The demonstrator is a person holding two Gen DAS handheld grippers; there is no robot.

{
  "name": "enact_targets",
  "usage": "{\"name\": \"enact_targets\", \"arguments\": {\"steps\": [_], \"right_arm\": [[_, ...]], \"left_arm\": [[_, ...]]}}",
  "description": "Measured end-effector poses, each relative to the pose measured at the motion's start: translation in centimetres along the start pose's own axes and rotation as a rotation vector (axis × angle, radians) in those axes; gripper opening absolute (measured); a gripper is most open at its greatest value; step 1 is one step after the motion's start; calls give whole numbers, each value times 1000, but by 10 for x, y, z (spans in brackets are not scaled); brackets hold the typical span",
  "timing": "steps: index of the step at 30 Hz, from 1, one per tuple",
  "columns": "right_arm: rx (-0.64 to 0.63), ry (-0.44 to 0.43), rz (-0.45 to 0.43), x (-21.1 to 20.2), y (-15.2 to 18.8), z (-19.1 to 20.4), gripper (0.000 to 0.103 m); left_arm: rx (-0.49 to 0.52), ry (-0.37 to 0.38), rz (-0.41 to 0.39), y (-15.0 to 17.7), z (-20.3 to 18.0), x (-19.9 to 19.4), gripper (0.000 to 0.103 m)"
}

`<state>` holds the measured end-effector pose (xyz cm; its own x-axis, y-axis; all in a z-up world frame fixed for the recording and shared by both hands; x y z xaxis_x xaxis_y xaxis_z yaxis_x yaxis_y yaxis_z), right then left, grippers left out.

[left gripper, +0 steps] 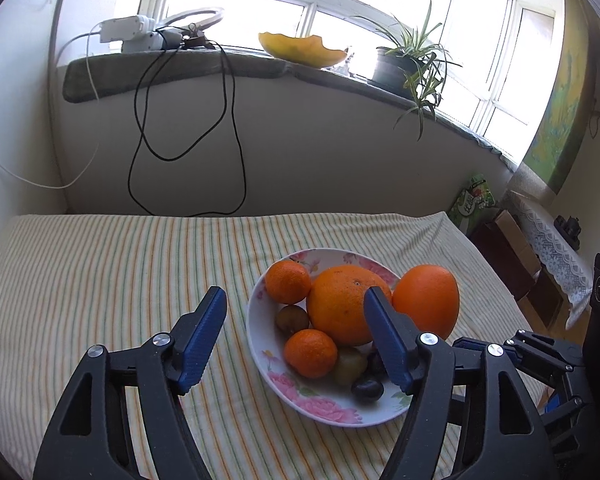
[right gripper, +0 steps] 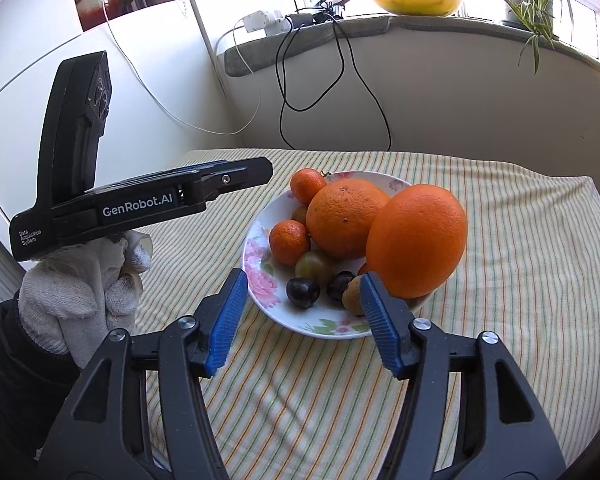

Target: Organize fruits

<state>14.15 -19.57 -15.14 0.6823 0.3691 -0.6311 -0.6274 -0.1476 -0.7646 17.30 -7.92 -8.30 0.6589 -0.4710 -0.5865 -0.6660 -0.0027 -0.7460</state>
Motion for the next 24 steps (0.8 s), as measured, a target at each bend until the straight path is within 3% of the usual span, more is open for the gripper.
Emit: {"name": "enact_targets", "arguments": {"steps": [7,9,11,17,24], "right_arm": [[1,15,-9,-6,-2,-2,62],[1,21,-17,-8,-2,-3,77],[2,30,-28,-10,-3,-3,82],[10,52,-45,-18,-5,-6,86],[21,139,-69,-27,-8,-15,87]], "left_arm": [[-4,-27,2,4,3,-9,71],[-6,-35,2,6,4,-11,72],[-6,-45,3,7,5,-14,75],[7,-80,-1,16,3,-26,79],[26,-181,-28,25,3,-48,82]]}}
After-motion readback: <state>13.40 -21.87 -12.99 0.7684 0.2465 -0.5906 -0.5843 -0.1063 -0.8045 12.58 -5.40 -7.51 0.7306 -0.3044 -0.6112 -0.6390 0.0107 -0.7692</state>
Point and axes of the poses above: each gripper's, at about its wrist camera, not at the fingertips, and x roughly the way its jaws point, z to its left, y to its underside, the point moved 8 cm from there along x, roughly the way its jaws point, and after that the axes turned 6 degrees about y, right-handed, at the moved point
